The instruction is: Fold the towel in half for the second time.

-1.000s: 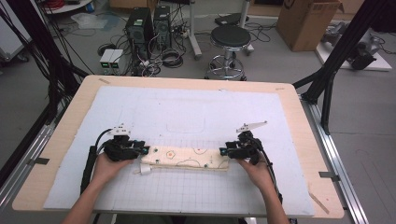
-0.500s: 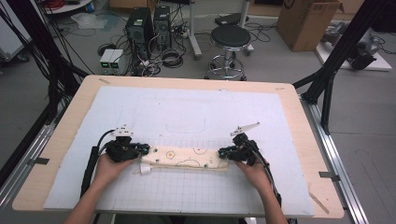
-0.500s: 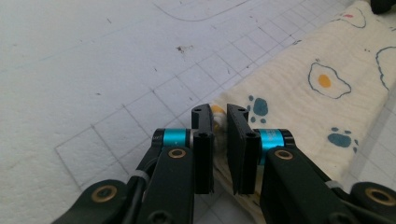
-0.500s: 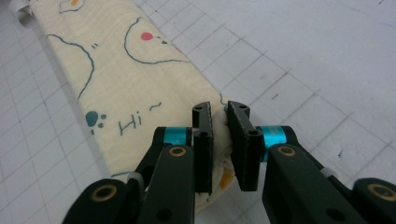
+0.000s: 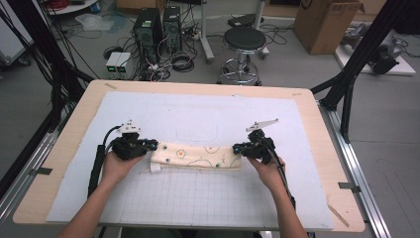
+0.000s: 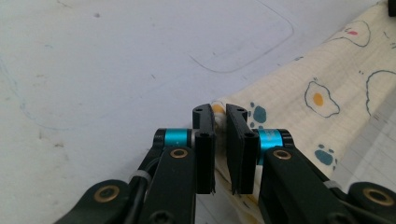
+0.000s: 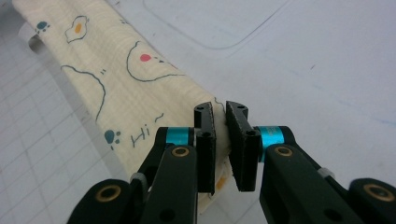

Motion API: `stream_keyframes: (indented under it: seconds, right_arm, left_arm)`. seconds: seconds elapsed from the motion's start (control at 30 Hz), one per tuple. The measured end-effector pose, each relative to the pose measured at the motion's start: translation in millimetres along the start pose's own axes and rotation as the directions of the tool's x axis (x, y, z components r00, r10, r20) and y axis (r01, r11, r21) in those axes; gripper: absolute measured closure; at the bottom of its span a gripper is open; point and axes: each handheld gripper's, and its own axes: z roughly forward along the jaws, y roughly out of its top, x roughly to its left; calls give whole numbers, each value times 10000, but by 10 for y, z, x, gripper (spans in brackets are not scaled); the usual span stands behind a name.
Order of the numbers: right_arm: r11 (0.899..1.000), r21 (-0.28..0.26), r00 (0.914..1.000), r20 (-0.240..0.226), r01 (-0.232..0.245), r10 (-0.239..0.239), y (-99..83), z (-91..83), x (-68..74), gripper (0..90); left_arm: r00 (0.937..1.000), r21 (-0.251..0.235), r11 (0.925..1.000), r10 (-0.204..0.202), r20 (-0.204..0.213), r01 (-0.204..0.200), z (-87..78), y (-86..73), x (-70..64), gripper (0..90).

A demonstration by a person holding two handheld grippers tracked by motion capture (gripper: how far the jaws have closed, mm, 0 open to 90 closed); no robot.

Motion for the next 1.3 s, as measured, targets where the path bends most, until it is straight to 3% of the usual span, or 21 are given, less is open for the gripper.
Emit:
stream_keyframes:
  seconds: [0.13, 0.2, 0.3, 0.47, 0.53, 0.9, 0.97, 1.17, 1.3]
  right_arm:
    - [10000, -77, 9996, 267, 23, -21, 113, 43, -51, 824]
    - [9999, -103, 9997, 243, -86, 88, 151, 75, -91, 824]
    - [9992, -45, 9986, 358, -387, 389, 175, 133, -170, 824]
    - [9990, -67, 9954, 845, -447, 451, 195, 184, -253, 824]
    - [9982, -171, 9938, 944, -567, 581, 200, 189, -278, 823]
    - [9975, -100, 9928, 971, -696, 702, 169, 293, -356, 811]
    - [9978, -92, 9925, 1026, -660, 666, 170, 290, -352, 786]
    - [9951, -351, 9929, 717, -930, 953, 160, 248, -377, 646]
    - [9948, -471, 9925, 779, -903, 938, 170, 216, -348, 589]
  left_arm:
    - [9995, 47, 10000, -19, -330, 20, 61, 60, 58, 819]
    - [9985, -90, 9996, -278, -470, 274, 104, 58, 88, 820]
    - [9969, -208, 9981, -597, -515, 587, 178, 48, 130, 819]
    - [9957, -334, 9971, -701, -609, 682, 282, 93, 155, 819]
    - [9938, -435, 9948, -948, -584, 923, 316, 83, 184, 819]
    - [9935, -247, 9957, -913, -675, 898, 388, 43, 214, 795]
    - [9908, -267, 9946, -1025, -885, 1005, 382, 45, 214, 744]
    - [9928, -369, 9950, -957, -713, 933, 288, 58, 254, 696]
    - [9920, -496, 9937, -1035, -724, 1001, 237, 73, 244, 672]
